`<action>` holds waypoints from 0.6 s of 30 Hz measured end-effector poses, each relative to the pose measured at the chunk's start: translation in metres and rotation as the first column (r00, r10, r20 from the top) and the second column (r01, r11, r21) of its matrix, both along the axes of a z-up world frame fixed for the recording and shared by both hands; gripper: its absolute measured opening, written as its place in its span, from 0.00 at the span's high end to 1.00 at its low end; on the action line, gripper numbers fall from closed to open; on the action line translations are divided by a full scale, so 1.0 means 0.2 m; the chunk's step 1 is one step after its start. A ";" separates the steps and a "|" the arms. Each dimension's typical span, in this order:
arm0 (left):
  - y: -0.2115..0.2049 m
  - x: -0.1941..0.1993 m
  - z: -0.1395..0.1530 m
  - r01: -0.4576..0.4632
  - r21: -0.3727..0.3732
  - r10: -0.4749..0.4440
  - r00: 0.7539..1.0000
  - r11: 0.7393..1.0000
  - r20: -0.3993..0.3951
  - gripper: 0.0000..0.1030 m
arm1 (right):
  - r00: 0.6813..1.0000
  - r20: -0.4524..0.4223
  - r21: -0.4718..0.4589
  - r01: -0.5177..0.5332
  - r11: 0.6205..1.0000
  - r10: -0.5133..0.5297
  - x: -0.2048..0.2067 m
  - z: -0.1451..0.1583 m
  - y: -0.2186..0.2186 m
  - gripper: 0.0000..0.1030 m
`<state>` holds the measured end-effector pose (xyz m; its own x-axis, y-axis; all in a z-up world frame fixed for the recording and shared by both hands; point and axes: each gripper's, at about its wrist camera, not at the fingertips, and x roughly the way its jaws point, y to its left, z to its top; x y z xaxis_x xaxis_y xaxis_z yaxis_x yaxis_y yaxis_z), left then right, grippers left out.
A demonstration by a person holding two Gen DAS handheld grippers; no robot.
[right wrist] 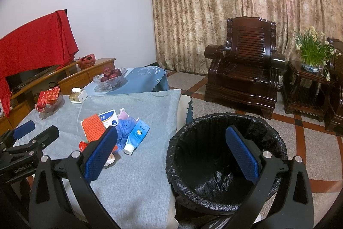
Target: Collect trash
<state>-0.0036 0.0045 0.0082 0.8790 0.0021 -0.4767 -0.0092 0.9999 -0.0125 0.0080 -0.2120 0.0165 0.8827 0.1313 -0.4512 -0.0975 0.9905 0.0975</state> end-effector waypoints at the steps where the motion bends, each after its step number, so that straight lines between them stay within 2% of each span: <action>1: 0.00 0.00 0.00 0.000 0.000 0.000 1.000 1.000 0.000 0.06 | 1.000 0.000 0.000 0.000 1.000 0.000 0.00 0.00 0.00 0.05; 13: 0.00 0.00 -0.01 0.000 -0.001 0.000 1.000 1.000 0.000 0.06 | 1.000 -0.002 -0.001 0.000 1.000 0.000 0.00 0.00 0.00 0.05; 18: 0.03 0.01 0.04 -0.004 -0.004 0.004 1.000 1.000 -0.004 0.06 | 1.000 -0.002 0.001 -0.001 1.000 0.001 0.00 0.00 0.00 0.05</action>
<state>-0.0023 0.0112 0.0168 0.8773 0.0035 -0.4799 -0.0128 0.9998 -0.0161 0.0089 -0.2125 0.0172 0.8815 0.1325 -0.4531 -0.0982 0.9903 0.0985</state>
